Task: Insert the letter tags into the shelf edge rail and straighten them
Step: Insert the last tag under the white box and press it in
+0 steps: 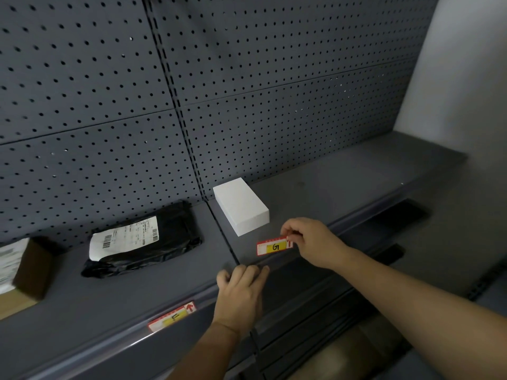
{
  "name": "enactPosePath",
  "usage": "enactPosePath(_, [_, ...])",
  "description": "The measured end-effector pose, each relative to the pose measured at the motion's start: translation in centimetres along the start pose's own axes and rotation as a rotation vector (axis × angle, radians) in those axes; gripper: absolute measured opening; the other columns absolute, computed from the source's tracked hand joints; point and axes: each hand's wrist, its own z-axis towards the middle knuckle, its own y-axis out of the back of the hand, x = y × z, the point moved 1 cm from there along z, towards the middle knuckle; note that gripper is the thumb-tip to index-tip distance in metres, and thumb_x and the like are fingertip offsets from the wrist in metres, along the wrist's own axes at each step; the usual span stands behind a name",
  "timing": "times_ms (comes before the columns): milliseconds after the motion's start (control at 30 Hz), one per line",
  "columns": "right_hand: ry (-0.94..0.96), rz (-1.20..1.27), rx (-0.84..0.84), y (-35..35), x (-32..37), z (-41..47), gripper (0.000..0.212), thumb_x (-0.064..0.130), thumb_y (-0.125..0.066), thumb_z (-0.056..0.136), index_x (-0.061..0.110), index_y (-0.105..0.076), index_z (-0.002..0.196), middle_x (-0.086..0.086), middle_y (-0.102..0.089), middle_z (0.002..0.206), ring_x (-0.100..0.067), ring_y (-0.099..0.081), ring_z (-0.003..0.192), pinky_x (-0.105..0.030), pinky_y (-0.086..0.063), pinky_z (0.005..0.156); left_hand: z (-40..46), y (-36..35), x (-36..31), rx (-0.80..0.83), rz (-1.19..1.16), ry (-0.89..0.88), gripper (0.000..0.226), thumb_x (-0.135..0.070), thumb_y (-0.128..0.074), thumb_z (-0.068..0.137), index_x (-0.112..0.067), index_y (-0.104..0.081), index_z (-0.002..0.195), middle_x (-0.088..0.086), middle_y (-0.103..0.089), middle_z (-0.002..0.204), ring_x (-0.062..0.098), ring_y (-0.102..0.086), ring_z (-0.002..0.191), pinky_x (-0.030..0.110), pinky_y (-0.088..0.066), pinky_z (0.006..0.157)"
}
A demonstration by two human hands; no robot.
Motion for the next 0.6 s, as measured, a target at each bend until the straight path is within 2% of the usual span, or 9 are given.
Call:
enactPosePath(233, [0.066, -0.106, 0.036, -1.2, 0.0, -0.4, 0.014, 0.012, -0.053, 0.095, 0.024, -0.059, 0.092, 0.009, -0.056, 0.094, -0.005, -0.051, 0.088, -0.032, -0.051, 0.081, -0.2, 0.8, -0.3, 0.082, -0.024, 0.031, 0.052, -0.022, -0.042, 0.076, -0.021, -0.061, 0.125, -0.003, -0.054, 0.108, 0.021, -0.046, 0.096, 0.04, -0.025, 0.079])
enactPosePath(367, [0.173, -0.154, 0.023, -2.2, -0.1, -0.4, 0.015, 0.006, -0.052, 0.093, 0.017, -0.061, 0.091, 0.001, -0.057, 0.094, -0.013, -0.05, 0.09, -0.037, -0.049, 0.081, 0.0, 0.9, -0.5, 0.063, -0.037, 0.039, 0.049, -0.02, -0.045, 0.077, -0.02, -0.062, 0.122, -0.004, -0.054, 0.109, 0.021, -0.046, 0.094, 0.038, -0.024, 0.076])
enactPosePath(467, [0.257, -0.225, 0.003, -2.9, -0.4, -0.4, 0.017, -0.002, -0.054, 0.087, 0.013, -0.062, 0.087, -0.002, -0.057, 0.089, -0.016, -0.048, 0.086, -0.039, -0.048, 0.078, 0.1, 0.9, -0.5, 0.073, -0.058, 0.05, 0.048, -0.02, -0.046, 0.077, -0.021, -0.061, 0.123, -0.005, -0.053, 0.107, 0.021, -0.047, 0.094, 0.039, -0.024, 0.077])
enactPosePath(600, [0.331, -0.327, -0.067, -3.6, -0.8, -0.8, 0.024, -0.008, -0.06, 0.075, 0.015, -0.061, 0.081, 0.0, -0.055, 0.083, -0.019, -0.047, 0.081, -0.039, -0.045, 0.072, 0.0, 0.9, -0.5, 0.094, -0.089, 0.061, 0.049, -0.017, -0.051, 0.076, -0.022, -0.06, 0.124, -0.005, -0.053, 0.105, 0.021, -0.047, 0.094, 0.04, -0.027, 0.076])
